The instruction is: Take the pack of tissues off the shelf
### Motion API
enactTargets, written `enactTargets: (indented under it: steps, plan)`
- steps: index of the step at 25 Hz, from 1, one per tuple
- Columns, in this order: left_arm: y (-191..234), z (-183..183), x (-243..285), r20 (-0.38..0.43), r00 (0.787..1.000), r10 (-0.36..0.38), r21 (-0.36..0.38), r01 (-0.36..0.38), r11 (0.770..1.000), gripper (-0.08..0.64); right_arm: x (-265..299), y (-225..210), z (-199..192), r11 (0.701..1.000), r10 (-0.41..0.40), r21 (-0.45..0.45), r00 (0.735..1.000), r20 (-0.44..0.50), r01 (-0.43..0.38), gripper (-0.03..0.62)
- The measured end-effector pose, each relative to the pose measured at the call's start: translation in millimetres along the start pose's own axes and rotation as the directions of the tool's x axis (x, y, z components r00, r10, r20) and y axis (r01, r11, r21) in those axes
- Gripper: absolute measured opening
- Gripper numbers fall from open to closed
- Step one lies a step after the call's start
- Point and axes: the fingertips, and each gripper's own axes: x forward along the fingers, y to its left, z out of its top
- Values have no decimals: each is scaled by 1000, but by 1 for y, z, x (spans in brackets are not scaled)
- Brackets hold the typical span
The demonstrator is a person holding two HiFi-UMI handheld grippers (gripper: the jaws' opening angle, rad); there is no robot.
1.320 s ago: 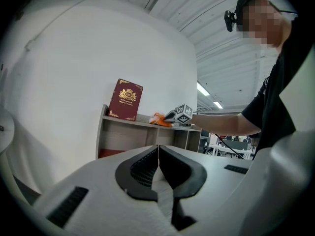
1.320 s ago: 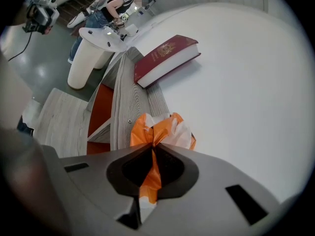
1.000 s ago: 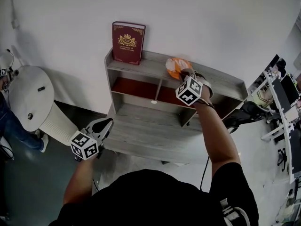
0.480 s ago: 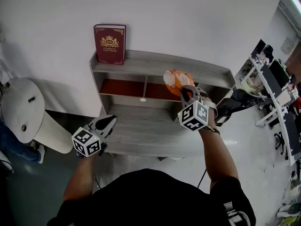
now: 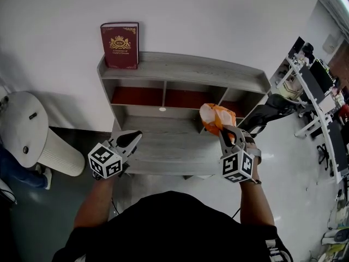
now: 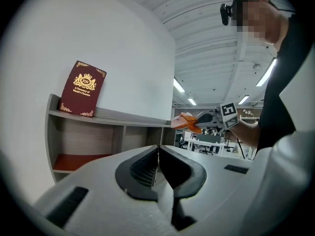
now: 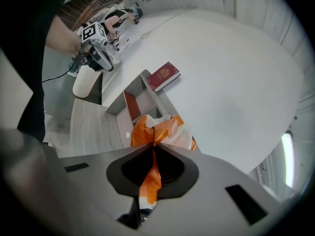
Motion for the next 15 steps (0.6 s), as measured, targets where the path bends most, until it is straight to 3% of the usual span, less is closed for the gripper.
enactTargets:
  steps: [15]
  plan:
    - [-5,-13,5,-12,1000,9,-20,-10,1000,18,6,46,-51,993,99,67,992,-75,-94,17]
